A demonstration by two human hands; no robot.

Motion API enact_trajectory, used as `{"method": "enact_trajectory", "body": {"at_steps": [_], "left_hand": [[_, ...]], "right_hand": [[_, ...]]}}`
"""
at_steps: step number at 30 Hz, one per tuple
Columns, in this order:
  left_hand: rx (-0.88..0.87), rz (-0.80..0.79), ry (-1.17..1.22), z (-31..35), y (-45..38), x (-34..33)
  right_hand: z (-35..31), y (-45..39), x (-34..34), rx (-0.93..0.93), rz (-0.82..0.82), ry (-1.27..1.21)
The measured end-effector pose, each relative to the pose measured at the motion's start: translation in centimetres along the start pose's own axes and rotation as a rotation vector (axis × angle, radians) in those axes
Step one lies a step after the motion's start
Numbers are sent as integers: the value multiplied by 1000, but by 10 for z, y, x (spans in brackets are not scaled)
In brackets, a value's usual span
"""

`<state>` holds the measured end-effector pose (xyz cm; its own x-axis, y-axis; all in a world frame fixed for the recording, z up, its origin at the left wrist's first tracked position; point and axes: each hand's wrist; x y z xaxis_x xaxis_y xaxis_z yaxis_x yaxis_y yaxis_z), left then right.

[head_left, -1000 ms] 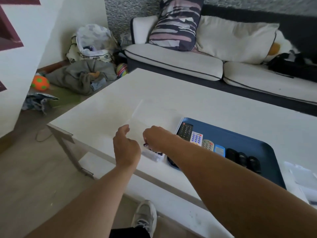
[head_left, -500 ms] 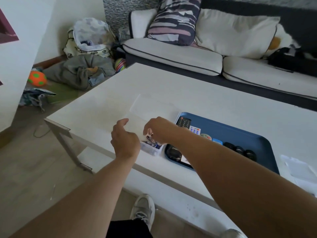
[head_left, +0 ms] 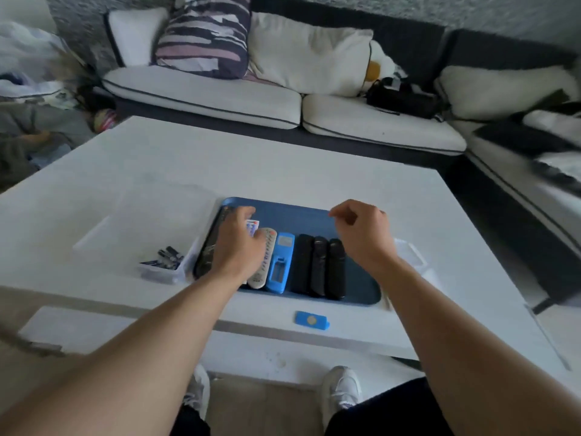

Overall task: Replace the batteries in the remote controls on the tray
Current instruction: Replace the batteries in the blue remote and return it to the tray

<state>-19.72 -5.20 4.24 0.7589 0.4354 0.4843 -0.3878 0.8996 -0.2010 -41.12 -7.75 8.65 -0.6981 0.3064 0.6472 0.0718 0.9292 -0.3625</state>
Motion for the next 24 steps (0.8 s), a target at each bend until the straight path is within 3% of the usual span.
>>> {"method": "enact_trajectory", "body": {"at_steps": [4,8,10,12,14,16,19,24], "left_hand": [[-113,-236,-27,31,20,-49],[-164,-352,-36,49,34,-84],[-169,-409,-49,59,42,-101],[-195,-476,-75,67,50,-115],[-232,-566,-91,74,57,-127],[-254,-669,-107,81,64,-140],[-248,-777,-132,86,72,-159],[-270,-814,-176,87,85,-180]], "right_hand": [[53,0,65,-170,79,156],[94,8,98,-261,17,331],[111,8,109,-310,-100,445],[126,10,114,-345,-337,587],[137,15,111,-309,-506,722],[145,17,109,-245,-566,773],[152,14,108,-238,-596,776],[160,16,101,-193,-573,792]]}}
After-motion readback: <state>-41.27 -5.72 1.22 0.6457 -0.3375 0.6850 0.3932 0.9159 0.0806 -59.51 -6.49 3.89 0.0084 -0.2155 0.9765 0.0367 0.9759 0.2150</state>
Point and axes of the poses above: each hand's wrist, its own y-axis away from the middle knuckle, its own x-axis out of the back of the hand, z = x × y, and after that the axes turned 5 degrees about z, right-handed
